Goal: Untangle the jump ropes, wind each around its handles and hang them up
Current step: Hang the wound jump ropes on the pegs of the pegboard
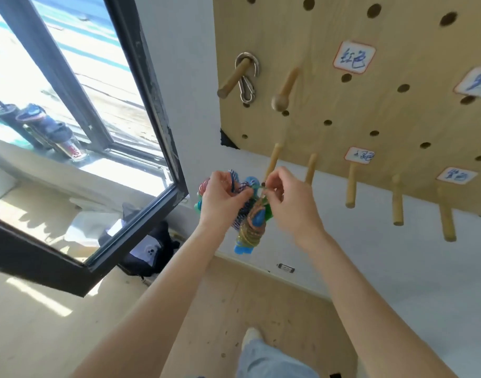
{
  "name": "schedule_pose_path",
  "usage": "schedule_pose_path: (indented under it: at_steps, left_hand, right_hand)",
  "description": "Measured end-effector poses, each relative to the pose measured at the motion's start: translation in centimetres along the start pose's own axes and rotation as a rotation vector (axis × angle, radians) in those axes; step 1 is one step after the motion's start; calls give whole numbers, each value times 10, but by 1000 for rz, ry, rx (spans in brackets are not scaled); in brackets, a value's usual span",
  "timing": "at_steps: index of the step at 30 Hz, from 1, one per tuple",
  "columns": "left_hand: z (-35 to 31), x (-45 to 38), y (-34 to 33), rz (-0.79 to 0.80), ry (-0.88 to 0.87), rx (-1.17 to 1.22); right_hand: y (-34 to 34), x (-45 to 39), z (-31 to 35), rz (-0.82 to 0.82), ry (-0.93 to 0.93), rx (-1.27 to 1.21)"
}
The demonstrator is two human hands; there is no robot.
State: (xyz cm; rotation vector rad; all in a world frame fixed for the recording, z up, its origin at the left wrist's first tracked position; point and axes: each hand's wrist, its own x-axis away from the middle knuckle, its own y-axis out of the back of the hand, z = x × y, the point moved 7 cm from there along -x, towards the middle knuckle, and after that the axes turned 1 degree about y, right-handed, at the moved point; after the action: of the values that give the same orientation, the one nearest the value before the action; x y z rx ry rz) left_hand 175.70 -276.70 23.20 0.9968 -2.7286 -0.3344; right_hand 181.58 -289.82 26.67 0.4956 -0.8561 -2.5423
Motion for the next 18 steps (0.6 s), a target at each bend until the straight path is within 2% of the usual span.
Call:
schedule_pose_path:
  at_steps: [5,9,14,18]
  left_hand:
    - [-13,-20,-24,-56,-122,-122]
    - [-6,-38,-34,-22,-76,-176]
    - [-3,-56,-42,25,-23,-164]
    - [15,-61,-33,54,79,-74]
  right_hand:
    - [-4,-24,-13,-57,-36,125]
    - [-5,-41,-27,25,-113,212]
    - [-2,-61,-27,10,-116,277]
    - [3,-68,-38,29,-236,178]
